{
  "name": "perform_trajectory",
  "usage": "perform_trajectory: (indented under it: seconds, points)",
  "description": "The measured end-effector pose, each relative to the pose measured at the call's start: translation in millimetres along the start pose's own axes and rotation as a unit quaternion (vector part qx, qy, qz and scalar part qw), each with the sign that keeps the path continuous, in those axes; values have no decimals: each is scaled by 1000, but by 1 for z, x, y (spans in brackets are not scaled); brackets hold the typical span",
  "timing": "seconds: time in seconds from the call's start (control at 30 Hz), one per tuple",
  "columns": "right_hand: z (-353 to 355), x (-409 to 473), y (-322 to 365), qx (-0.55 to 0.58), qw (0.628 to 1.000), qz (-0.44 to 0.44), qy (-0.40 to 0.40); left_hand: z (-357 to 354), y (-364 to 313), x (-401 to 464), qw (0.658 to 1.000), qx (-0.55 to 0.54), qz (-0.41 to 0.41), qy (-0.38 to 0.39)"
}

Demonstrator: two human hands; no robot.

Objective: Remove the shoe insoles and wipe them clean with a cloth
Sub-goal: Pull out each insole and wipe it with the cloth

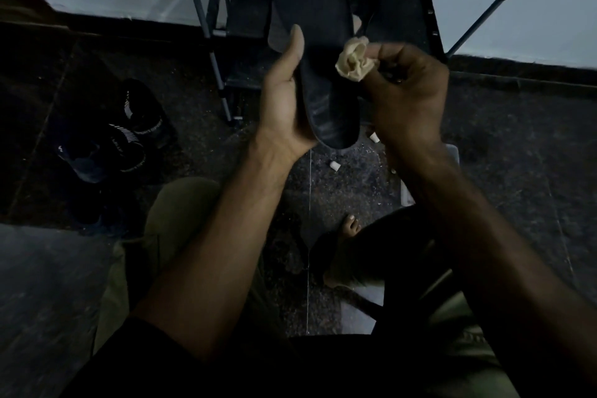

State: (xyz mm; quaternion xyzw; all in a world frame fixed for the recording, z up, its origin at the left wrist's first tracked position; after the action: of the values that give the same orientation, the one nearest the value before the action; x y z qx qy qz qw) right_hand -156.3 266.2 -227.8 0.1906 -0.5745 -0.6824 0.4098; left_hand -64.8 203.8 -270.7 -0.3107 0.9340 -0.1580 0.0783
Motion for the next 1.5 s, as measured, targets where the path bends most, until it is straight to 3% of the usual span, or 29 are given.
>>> perform_trajectory:
  seconds: [0.13,0.33,0.6,0.77,0.9,1.07,1.3,1.5]
  points:
    - [-1,3,3,-108,991,75,-6,-9,6,-2,999,-38,14,27]
    - [-4,-11,8,-226,963,147,-11,-13,3,-5,998,-56,-3,5]
    - [-16,-51,15,-279,933,186,132,-12,-4,-10,998,-62,-16,16]
    - [-13,-20,28,-347,903,242,74,-19,4,-10,998,-60,7,27]
    - [-18,-16,26,-366,893,256,53,-18,0,-11,997,-77,0,18]
    - [-25,-54,17,-340,892,261,142,-14,-8,-12,997,-70,-6,15]
    - [-19,9,32,-392,876,276,44,-20,0,-11,998,-47,10,36]
    - [-29,-49,19,-357,878,292,127,-12,-8,-13,998,-61,-11,11]
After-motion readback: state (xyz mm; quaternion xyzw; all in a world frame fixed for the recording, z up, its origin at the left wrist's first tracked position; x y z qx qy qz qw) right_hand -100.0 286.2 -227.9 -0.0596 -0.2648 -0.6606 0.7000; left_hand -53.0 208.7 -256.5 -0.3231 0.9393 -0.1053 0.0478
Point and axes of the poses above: each hand's wrist, its own x-axis towards the middle knuckle, its own z-axis out of the back of the hand, y = z × x, the point moved 4 cm from there along x, towards the middle knuckle, and after that the axes turned 4 degrees about -x, right-handed, at the moved point
